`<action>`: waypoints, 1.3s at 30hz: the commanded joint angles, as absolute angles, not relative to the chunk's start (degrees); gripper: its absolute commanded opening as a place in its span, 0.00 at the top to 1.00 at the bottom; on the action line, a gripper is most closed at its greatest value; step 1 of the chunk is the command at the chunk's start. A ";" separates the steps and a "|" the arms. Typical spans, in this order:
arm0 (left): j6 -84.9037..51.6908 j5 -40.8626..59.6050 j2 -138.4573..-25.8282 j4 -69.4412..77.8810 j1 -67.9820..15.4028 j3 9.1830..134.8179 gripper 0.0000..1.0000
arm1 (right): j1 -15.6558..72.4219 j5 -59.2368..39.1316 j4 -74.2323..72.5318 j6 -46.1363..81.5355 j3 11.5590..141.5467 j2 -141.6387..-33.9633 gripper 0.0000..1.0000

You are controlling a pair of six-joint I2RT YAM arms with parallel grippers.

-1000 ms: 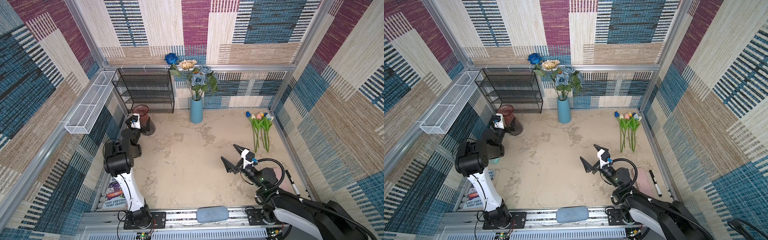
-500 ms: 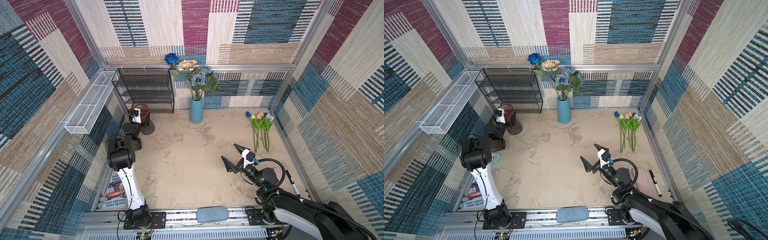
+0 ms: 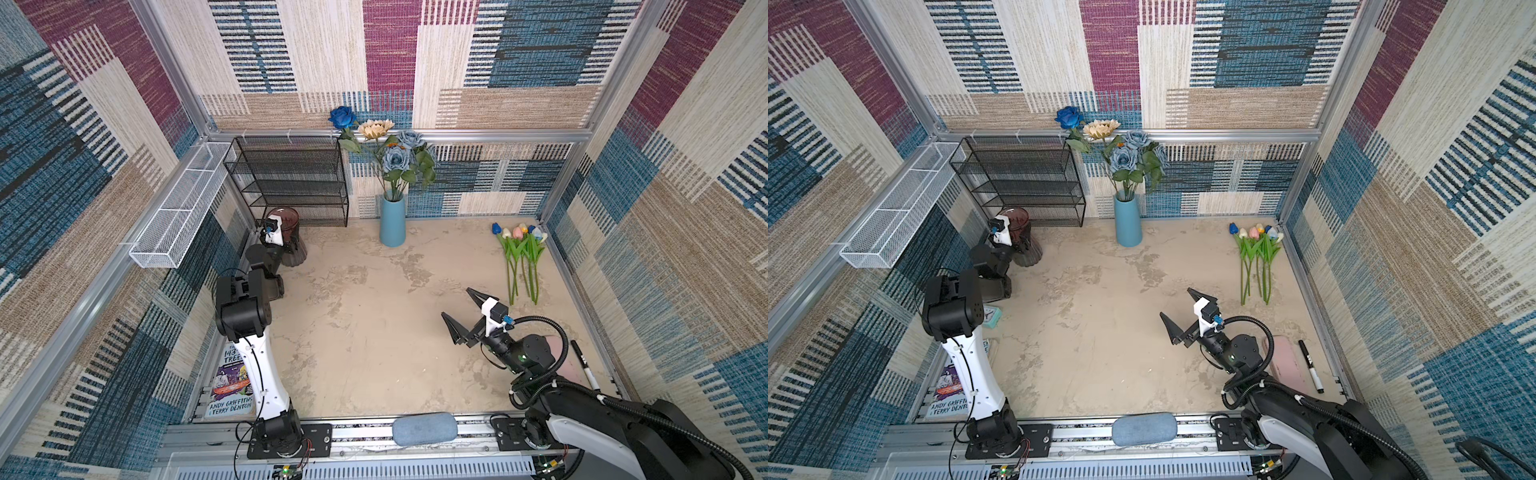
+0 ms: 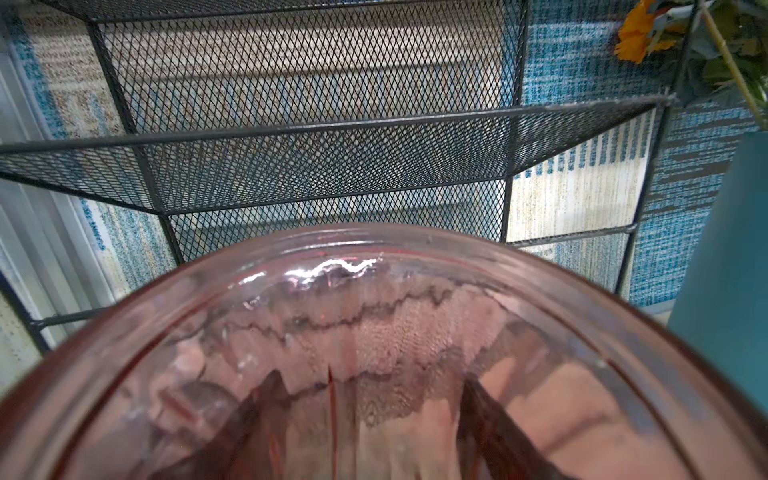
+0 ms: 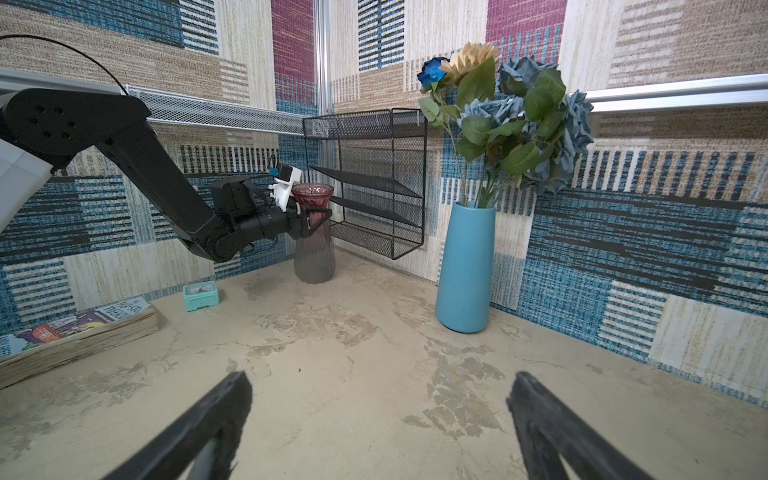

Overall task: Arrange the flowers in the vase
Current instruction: 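Slide the pink vase to table centre with left gripper while right arm reaches tulips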

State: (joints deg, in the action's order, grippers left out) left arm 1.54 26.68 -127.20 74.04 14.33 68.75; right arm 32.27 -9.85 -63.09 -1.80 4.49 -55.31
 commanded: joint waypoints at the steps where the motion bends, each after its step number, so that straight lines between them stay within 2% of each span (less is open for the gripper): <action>1: 0.41 29.08 -124.40 75.50 13.16 66.35 0.67 | 32.34 -9.53 -63.57 -1.86 5.10 -55.05 0.00; 5: -1.55 30.70 -118.27 75.54 11.40 61.20 0.80 | 32.34 -8.78 -62.95 -1.69 5.36 -54.23 0.00; 10: -2.22 31.22 -109.68 80.59 4.51 52.28 0.81 | 32.34 -0.11 -61.64 -0.91 6.99 -53.86 0.00; 12: -0.45 31.23 -106.00 80.56 -0.04 49.08 0.82 | 31.91 1.26 -56.81 -0.59 10.24 -54.76 0.00; 16: -1.31 32.69 -102.22 80.57 -9.83 45.89 0.82 | 28.76 1.45 -38.08 5.39 25.13 -59.18 0.00; 20: -3.94 37.65 -104.60 80.60 -19.09 49.50 0.83 | 22.45 1.79 -24.54 11.41 38.23 -63.72 0.00; 22: -3.91 39.34 -106.28 80.60 -22.85 51.52 0.82 | 17.79 -1.72 -18.77 13.53 43.65 -66.56 0.02; 25: -2.34 40.77 -109.14 80.22 -28.06 54.22 0.84 | 14.16 -0.83 -12.59 13.59 49.92 -70.41 0.06; 30: -4.47 41.74 -114.83 80.42 -33.92 58.00 0.85 | 9.24 -1.35 -10.50 13.96 51.72 -72.11 0.07; 39: -1.29 39.79 -117.06 80.43 -35.60 56.30 0.84 | 5.37 -7.58 -10.26 14.17 50.58 -71.84 0.09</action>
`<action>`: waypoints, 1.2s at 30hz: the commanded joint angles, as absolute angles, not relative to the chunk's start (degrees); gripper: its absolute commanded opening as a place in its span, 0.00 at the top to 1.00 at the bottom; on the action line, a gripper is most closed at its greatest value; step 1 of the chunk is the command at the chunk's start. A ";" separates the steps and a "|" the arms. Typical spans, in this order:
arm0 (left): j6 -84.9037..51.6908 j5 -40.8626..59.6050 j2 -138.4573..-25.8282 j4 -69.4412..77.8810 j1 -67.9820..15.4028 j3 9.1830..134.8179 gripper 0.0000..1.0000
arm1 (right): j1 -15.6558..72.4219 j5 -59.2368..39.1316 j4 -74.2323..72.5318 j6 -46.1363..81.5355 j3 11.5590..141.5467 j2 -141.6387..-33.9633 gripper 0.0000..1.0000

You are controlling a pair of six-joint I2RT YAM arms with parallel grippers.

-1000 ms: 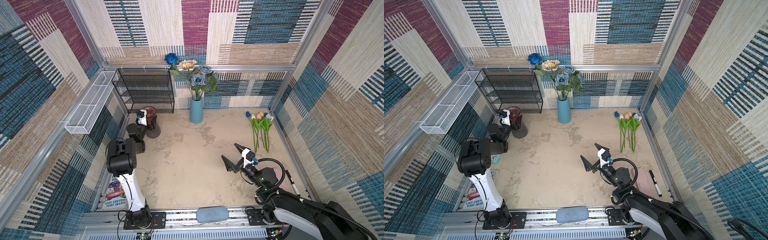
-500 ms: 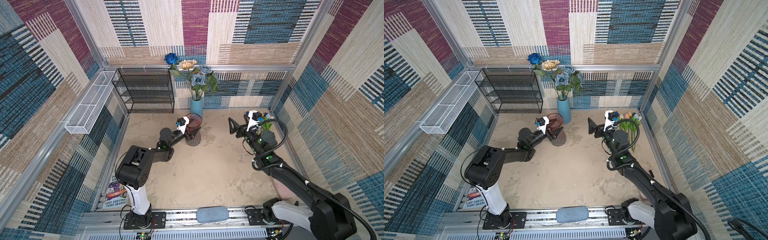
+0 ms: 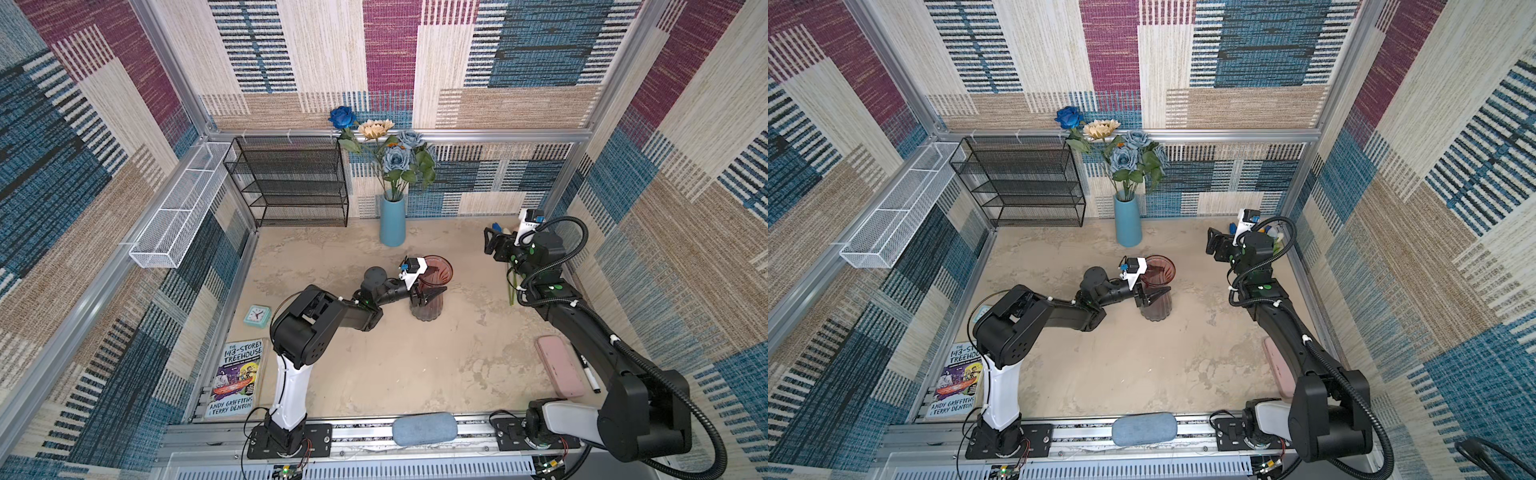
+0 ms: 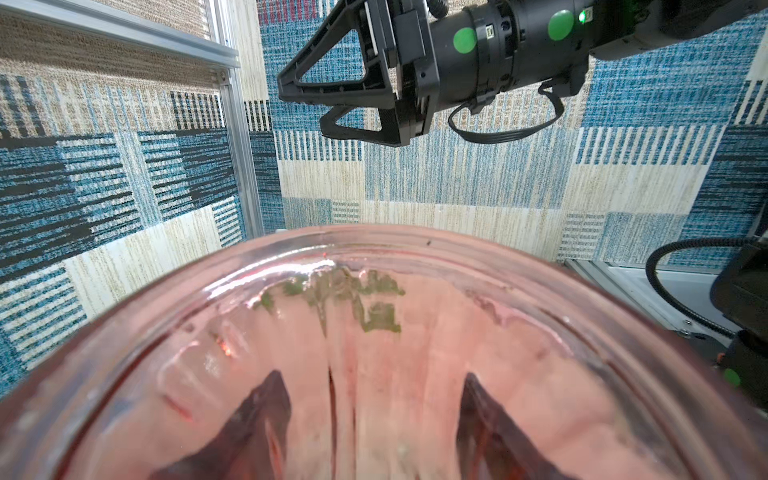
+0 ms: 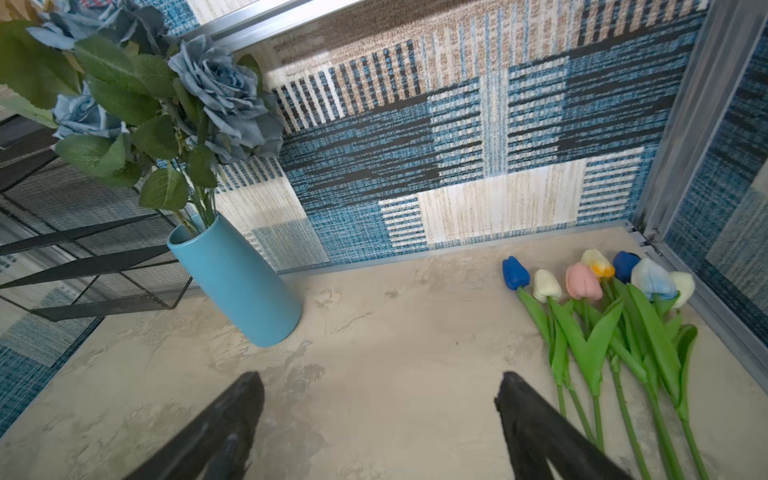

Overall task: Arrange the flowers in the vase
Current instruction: 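Slide the pink vase to table centre with left gripper while right arm reaches tulips, then release the pink vase with left gripper while right gripper lowers over tulips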

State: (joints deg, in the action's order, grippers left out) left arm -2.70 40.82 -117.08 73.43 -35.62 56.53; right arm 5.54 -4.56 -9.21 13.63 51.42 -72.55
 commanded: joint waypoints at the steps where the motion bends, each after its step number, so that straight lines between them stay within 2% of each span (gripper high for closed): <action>1: -1.34 39.69 -117.28 80.67 -35.60 56.22 0.84 | 5.36 -8.25 -10.81 14.23 50.14 -71.65 0.09; 5: -1.67 38.83 -118.10 80.71 -35.60 56.27 0.82 | 5.36 -8.44 -10.59 13.84 50.10 -71.98 0.08; 9: -0.53 38.16 -118.19 80.82 -35.60 55.66 0.61 | 5.36 -8.37 -11.44 13.14 48.86 -71.01 0.06; 10: -0.23 37.68 -118.03 80.78 -35.60 55.40 0.54 | 5.36 -8.20 -11.72 13.18 48.55 -70.75 0.05; 12: 0.19 36.68 -117.56 80.77 -35.60 54.62 0.23 | 5.36 -8.17 -12.02 13.18 47.95 -70.05 0.04; 14: 1.32 36.97 -117.10 80.78 -35.60 53.78 0.01 | 5.36 -8.41 -12.69 13.07 47.40 -69.32 0.03; 24: 5.30 33.72 -112.80 80.77 -35.42 45.95 0.01 | 5.36 -8.07 -15.53 12.17 44.83 -66.54 0.00; 29: 6.50 29.82 -107.19 80.77 -34.98 39.23 0.01 | 5.36 -4.68 -12.79 11.83 47.24 -69.24 0.00; 32: 6.51 28.08 -101.32 80.77 -34.98 34.45 0.01 | 4.97 -1.72 -7.61 10.42 52.09 -73.99 0.05; 36: 5.98 25.82 -91.26 80.54 -35.24 27.47 0.01 | 2.02 -1.08 -1.27 8.52 59.37 -81.39 0.17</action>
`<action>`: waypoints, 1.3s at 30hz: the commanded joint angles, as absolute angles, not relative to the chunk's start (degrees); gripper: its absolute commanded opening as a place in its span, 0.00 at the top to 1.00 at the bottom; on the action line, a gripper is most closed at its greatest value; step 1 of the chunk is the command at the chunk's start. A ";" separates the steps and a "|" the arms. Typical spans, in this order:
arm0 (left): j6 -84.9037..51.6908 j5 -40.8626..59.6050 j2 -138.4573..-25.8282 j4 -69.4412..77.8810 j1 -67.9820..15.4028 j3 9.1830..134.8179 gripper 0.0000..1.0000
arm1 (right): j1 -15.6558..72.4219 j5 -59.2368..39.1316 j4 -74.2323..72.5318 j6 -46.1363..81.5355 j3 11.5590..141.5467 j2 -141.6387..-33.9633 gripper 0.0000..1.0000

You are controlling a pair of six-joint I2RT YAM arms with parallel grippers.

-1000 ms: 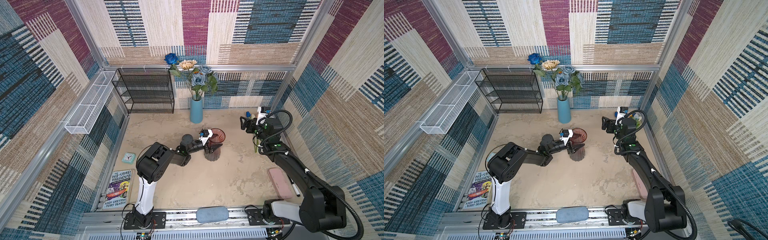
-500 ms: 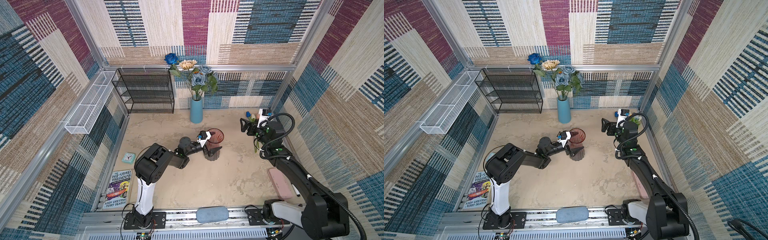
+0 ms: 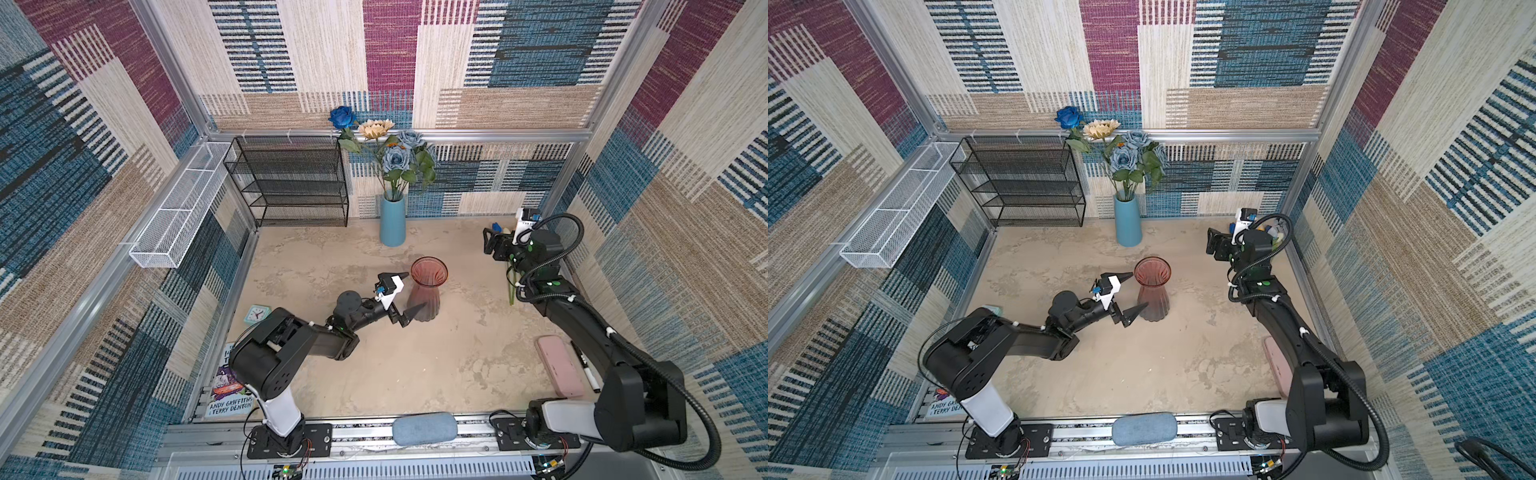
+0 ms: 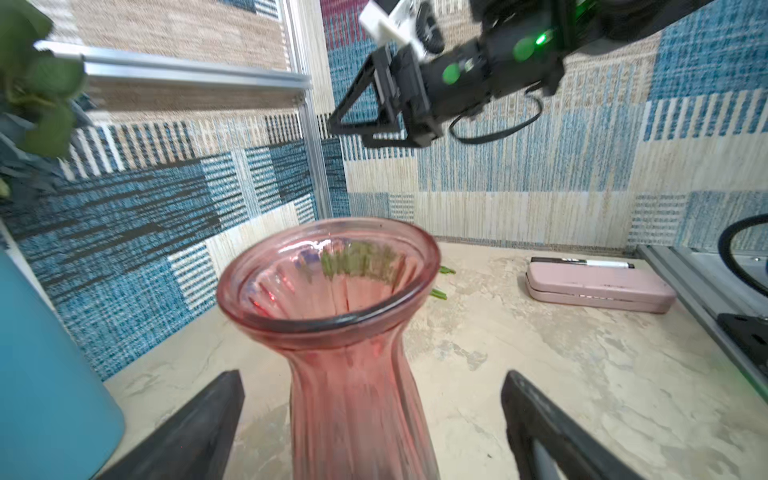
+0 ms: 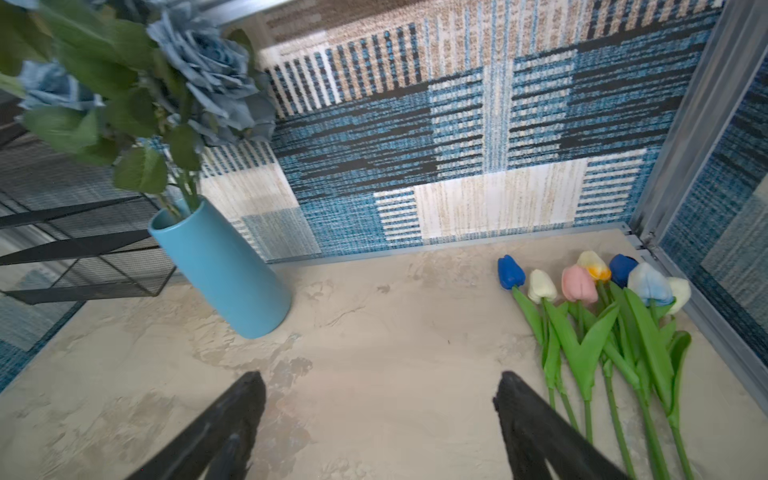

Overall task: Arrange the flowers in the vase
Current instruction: 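Release the pink vase with left gripper while right gripper lowers over tulips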

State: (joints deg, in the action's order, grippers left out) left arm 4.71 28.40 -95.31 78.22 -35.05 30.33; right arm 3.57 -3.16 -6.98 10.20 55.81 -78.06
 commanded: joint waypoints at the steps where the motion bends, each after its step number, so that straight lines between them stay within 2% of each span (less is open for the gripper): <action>1: 6.35 25.30 -88.54 79.88 -35.46 25.86 0.01 | 0.47 -2.20 1.22 8.54 61.37 -83.92 0.22; 4: 8.25 23.59 -80.16 73.17 -36.16 23.02 0.01 | -2.92 -5.59 8.27 6.59 68.24 -91.32 0.35; 7: 12.21 23.07 -71.98 56.63 -38.14 24.07 0.02 | -4.19 -4.76 15.31 3.24 75.92 -99.57 0.49; 10: 18.13 19.31 -66.81 42.75 -41.57 24.80 0.05 | -5.55 -5.35 20.03 2.20 81.50 -105.83 0.56; 16: 15.33 16.65 -67.97 53.06 -41.99 16.57 0.06 | -6.06 -3.27 25.98 2.32 89.85 -115.84 0.69; 20: 14.86 16.51 -70.50 54.06 -43.81 14.92 0.07 | -6.06 0.45 27.36 4.59 90.61 -117.77 0.68; 24: 12.79 16.11 -72.99 59.72 -45.16 13.02 0.07 | -6.06 0.17 27.74 5.21 89.85 -118.53 0.69; 39: 14.47 20.38 -73.59 56.02 -46.22 16.64 0.07 | -6.11 4.88 27.81 5.80 88.54 -122.88 0.73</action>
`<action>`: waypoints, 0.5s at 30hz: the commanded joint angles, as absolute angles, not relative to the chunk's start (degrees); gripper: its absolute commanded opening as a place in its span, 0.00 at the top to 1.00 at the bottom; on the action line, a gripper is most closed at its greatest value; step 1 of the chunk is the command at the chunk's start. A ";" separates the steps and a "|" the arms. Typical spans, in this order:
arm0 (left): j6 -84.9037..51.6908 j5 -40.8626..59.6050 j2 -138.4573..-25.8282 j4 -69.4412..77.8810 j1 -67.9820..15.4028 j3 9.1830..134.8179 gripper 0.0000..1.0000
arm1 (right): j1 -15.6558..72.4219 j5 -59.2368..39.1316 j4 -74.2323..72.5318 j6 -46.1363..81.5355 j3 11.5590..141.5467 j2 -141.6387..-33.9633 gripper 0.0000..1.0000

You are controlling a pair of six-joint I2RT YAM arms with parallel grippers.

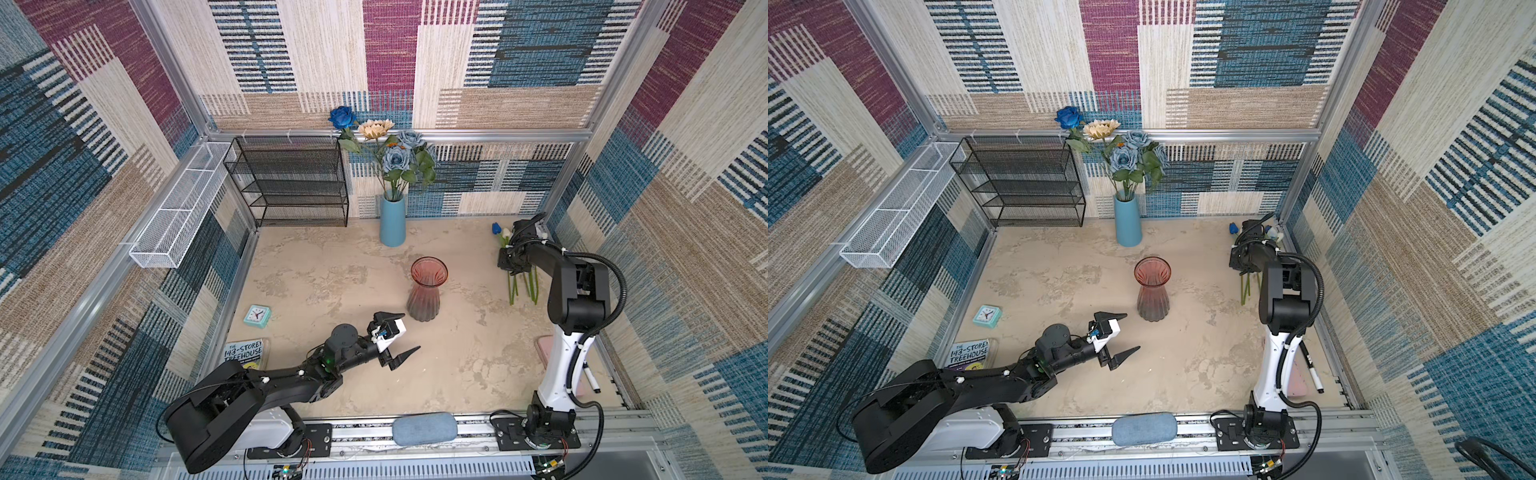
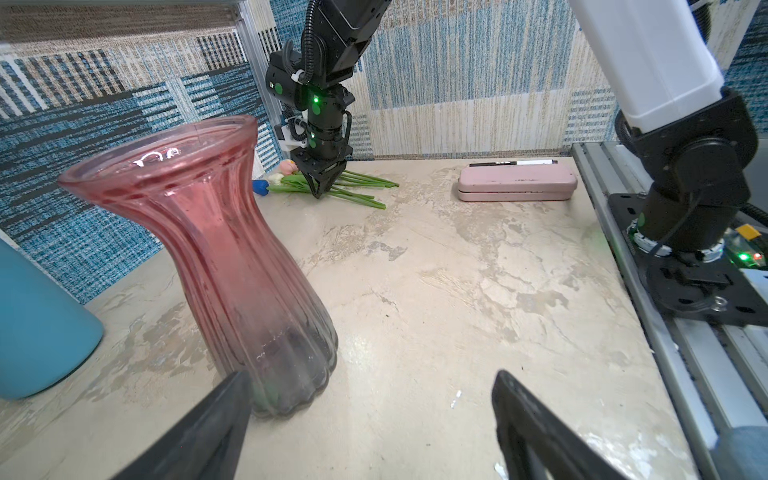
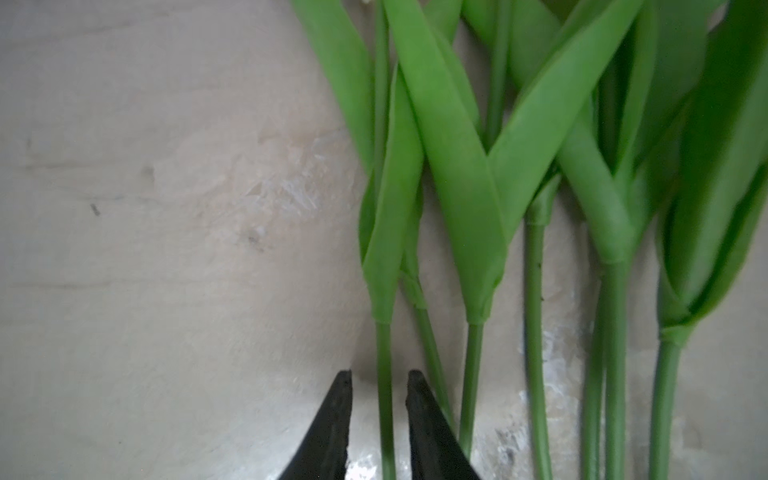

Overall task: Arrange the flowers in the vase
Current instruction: 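Release the pink vase with left gripper while right gripper lowers over tulips, then grasp the white tulip's stem with the right gripper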

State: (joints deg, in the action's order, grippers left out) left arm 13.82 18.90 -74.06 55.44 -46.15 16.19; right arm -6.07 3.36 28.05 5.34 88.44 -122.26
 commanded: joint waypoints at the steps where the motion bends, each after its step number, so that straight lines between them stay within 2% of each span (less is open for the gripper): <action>1: 14.50 20.47 -73.36 55.47 -46.23 16.85 0.07 | -6.10 4.91 27.94 5.80 88.80 -123.31 0.72; 5: 14.53 21.22 -73.13 53.52 -46.43 17.68 0.08 | -6.11 3.71 26.70 5.99 88.38 -124.39 0.76; 8: 14.29 20.54 -73.12 54.17 -46.71 17.60 0.07 | -6.09 2.75 26.09 5.76 88.18 -124.89 0.84; 10: 14.29 19.66 -72.82 54.89 -46.76 17.15 0.07 | -6.07 1.34 25.72 5.84 87.81 -124.47 0.92; 13: 14.10 18.11 -71.88 56.38 -46.76 16.09 0.00 | -6.06 -0.75 23.97 6.06 86.18 -121.98 0.98; 15: 13.76 16.97 -71.13 58.06 -46.76 15.00 0.00 | -6.06 -2.40 22.87 6.49 84.91 -119.59 1.00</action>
State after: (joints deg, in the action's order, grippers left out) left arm 14.00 19.07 -71.85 54.65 -46.68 15.81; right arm -6.07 0.82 22.87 5.56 86.02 -121.84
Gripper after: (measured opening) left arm 0.998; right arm 0.064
